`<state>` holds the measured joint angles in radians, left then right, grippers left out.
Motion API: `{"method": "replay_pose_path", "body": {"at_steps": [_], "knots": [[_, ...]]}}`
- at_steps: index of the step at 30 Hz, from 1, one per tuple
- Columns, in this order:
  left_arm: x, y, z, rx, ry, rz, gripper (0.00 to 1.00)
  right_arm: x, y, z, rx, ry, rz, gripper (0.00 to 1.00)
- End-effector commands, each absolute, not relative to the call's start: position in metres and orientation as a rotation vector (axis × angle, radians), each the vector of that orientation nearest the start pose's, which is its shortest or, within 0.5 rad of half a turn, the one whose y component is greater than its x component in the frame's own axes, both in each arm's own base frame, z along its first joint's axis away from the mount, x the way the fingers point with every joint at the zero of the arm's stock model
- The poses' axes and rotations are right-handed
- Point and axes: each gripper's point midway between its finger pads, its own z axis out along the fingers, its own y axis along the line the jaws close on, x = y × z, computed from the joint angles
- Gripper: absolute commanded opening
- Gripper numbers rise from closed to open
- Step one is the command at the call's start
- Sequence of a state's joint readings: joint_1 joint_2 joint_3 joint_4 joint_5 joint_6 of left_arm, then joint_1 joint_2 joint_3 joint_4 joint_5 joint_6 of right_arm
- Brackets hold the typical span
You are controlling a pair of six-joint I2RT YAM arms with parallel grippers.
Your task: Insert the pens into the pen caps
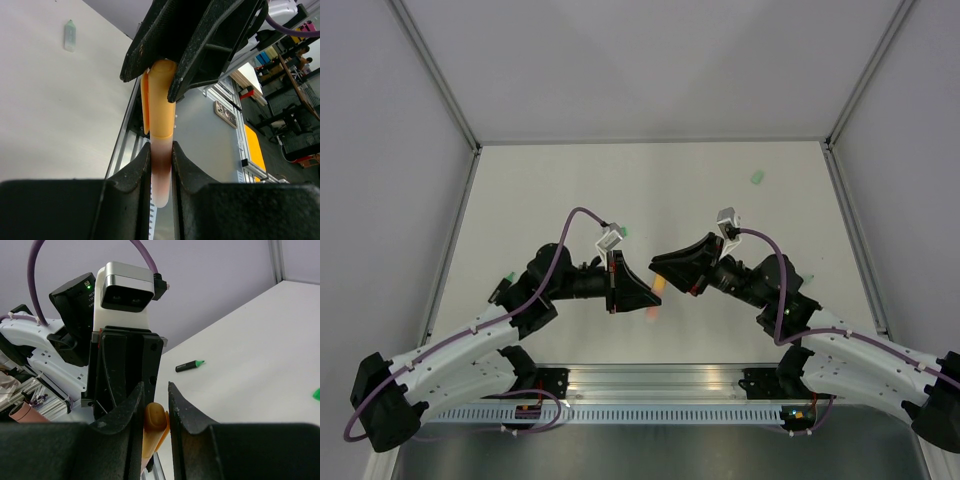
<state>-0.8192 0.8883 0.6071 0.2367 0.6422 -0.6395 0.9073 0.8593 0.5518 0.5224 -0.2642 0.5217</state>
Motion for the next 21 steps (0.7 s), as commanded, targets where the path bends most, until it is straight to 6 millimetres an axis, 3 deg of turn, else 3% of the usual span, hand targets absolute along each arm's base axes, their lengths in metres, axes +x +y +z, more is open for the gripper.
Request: {"method": "replay_pose_path", "body": {"at_steps": [1,8,16,21], "knots": [[0.164,-0.294,0.386,0.484,1.322,-1.490,0.02,0.094,0.320,0.242,-0.784,1.654,1.571,0.00],[0.183,-0.282,0.387,0.407,1.340,-1.461,0.02,0.085,0.321,0.231,-0.798,1.697,1.625,0.00],[0.198,-0.276,0.385,0.364,1.346,-1.423,0.02,0.072,0.321,0.237,-0.787,1.671,1.719,0.00],[0.196,-0.282,0.378,0.402,1.347,-1.455,0.02,0.089,0.319,0.246,-0.697,1.650,1.631,0.00]]}}
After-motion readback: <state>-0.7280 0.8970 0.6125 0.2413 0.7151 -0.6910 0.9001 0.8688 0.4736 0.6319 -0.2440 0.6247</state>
